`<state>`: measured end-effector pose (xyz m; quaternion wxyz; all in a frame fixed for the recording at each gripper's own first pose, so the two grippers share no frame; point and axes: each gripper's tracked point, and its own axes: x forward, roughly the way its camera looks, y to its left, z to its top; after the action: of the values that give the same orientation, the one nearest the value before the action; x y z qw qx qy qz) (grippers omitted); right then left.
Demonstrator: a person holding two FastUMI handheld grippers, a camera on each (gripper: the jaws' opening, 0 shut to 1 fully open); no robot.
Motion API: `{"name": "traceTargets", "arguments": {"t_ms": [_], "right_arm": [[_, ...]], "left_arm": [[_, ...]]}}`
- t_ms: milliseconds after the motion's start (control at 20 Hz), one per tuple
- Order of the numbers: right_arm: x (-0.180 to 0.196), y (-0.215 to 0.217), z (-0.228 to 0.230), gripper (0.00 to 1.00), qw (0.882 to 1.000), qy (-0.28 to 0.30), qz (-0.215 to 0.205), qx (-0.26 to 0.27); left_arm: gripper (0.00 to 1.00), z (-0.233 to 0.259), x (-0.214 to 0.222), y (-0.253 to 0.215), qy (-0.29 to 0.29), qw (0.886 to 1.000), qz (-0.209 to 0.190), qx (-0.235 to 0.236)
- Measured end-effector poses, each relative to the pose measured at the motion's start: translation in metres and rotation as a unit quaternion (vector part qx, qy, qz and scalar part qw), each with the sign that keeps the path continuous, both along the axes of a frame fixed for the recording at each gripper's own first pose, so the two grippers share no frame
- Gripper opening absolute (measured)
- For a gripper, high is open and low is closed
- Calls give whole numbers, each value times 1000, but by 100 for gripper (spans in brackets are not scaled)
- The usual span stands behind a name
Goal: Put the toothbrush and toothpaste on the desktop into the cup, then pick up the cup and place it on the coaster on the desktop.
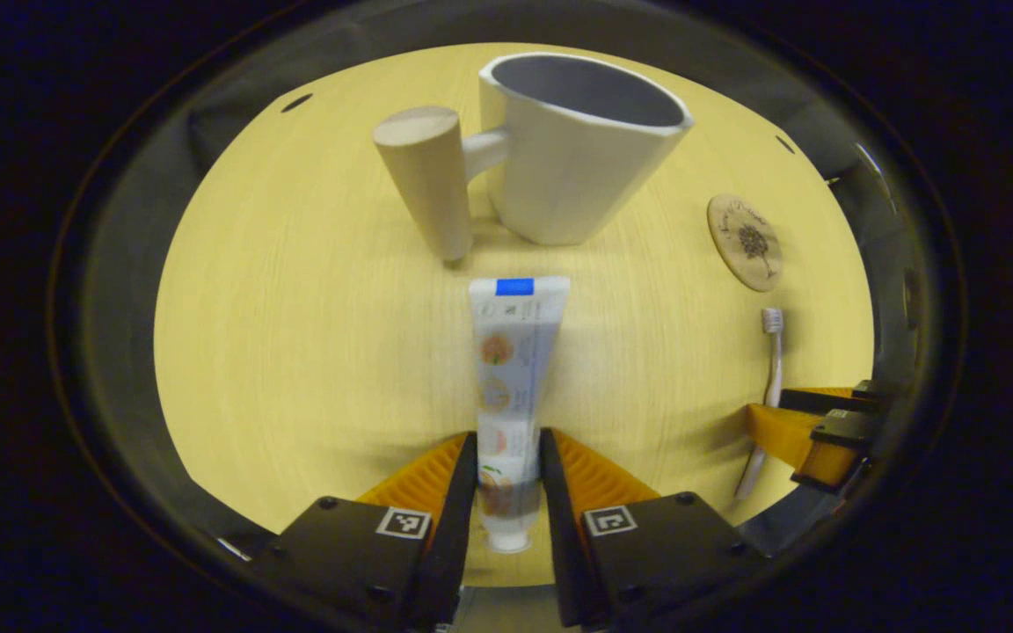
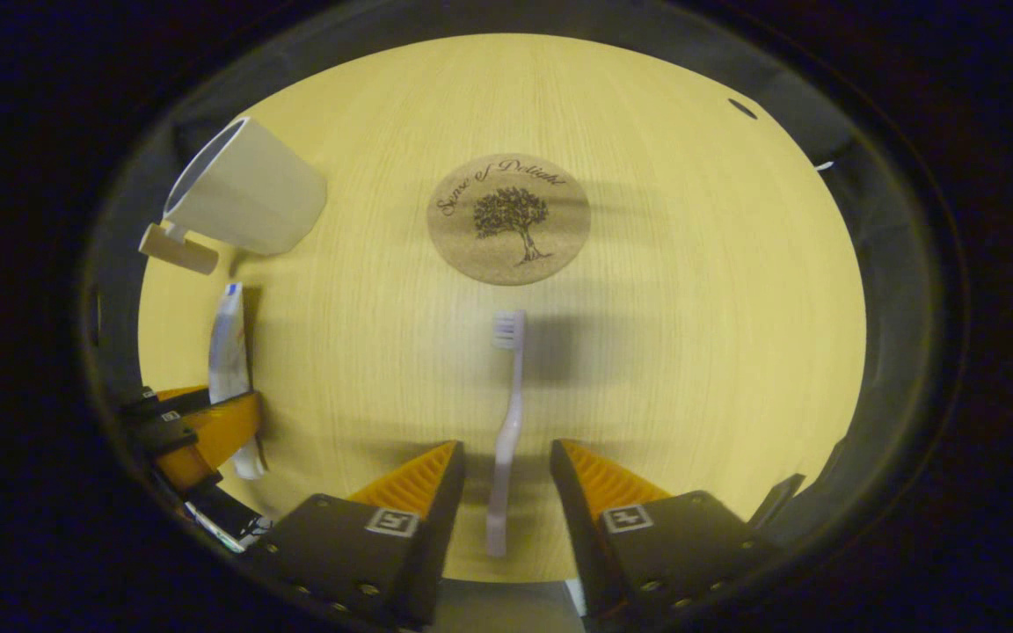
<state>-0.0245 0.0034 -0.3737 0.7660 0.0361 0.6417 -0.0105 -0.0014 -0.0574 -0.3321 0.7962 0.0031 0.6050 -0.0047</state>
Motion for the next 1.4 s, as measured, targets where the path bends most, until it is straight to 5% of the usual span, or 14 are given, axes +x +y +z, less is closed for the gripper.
{"name": "traceTargets", "arguments": {"t_ms": [50,150,350,700,1000,1400], "right_arm": [[1,0,1,20,1000,2,-18,9],[-1,0,1,7,1000,10,-20,22],[2,-1,-2,7,1000,13,-19,17],[4,-1,1,6,1000,9,-16,18],[5,-1,2,6,1000,1,-11,16],[6,-1,2,6,1000,-11,-10,15]], "left_arm": [[43,4,5,-1,-4,1000,0,-1],[29,10,11,-2,-1,1000,-1,-3],[8,25,10,-1,-14,1000,15,3],[8,41,-1,-24,-22,1000,4,-11],[8,138,-6,-51,-90,995,-22,-31],[8,216,74,-49,-184,981,-40,-43]]}}
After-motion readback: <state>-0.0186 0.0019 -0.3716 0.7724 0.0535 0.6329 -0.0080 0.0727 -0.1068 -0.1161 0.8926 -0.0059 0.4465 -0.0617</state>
